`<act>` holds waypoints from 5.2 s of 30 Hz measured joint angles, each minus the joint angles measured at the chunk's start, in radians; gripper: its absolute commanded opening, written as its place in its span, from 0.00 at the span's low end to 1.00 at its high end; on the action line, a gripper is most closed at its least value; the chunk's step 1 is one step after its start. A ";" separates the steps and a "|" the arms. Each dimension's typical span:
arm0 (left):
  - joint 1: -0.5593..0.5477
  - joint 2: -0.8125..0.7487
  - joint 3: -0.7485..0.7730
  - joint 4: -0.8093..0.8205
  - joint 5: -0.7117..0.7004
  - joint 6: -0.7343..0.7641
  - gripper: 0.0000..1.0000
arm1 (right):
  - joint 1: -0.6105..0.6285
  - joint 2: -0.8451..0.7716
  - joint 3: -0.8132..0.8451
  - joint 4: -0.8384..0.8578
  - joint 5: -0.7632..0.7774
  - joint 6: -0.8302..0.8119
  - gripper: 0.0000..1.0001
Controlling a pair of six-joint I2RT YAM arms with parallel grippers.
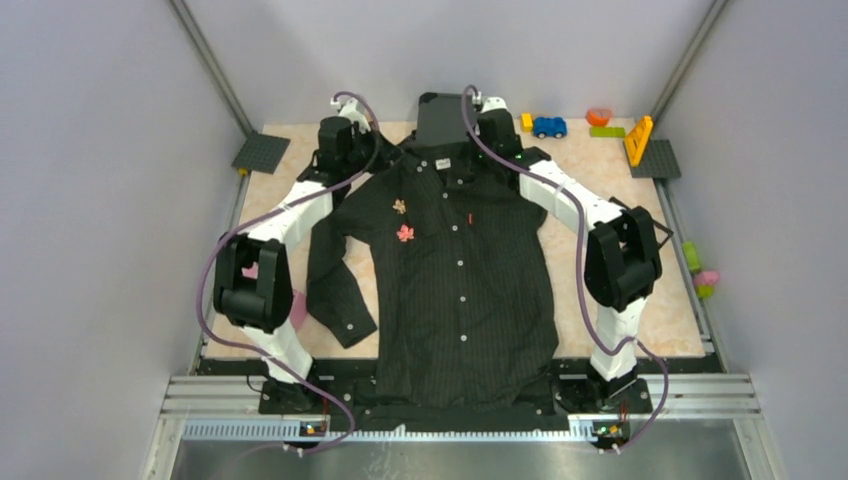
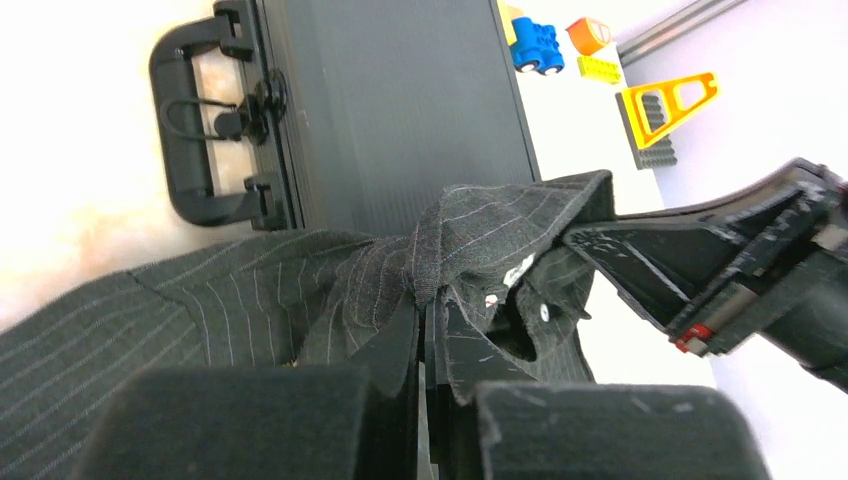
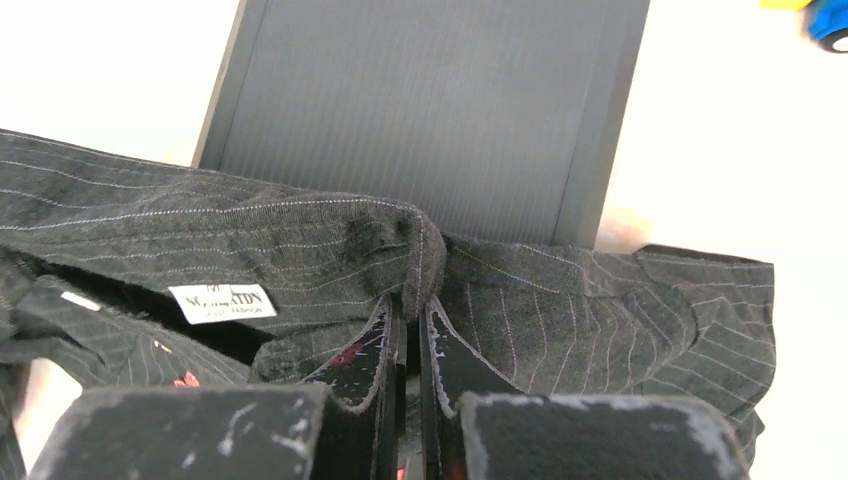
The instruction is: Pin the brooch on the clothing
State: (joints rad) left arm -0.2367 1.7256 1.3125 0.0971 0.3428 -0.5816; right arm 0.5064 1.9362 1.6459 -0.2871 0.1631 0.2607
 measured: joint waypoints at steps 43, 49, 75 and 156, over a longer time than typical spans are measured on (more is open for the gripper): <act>0.198 -0.062 -0.308 -0.102 -0.040 0.047 0.92 | -0.117 -0.069 -0.010 -0.075 -0.066 -0.007 0.53; 0.193 -0.040 -0.325 -0.108 -0.062 0.068 0.82 | 0.026 -0.247 -0.187 -0.024 -0.024 0.018 0.52; 0.193 0.035 -0.348 -0.136 -0.273 0.033 0.33 | 0.185 0.043 -0.126 -0.046 0.258 0.108 0.00; 0.204 -1.155 -0.471 -0.426 -0.416 0.373 0.99 | -0.345 -1.308 -1.077 0.299 0.121 -0.127 0.59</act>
State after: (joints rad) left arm -0.0330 0.5701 0.8413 -0.3294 -0.0731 -0.2085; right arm 0.1616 0.6281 0.5690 0.0120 0.2836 0.1333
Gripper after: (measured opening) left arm 0.983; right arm 0.589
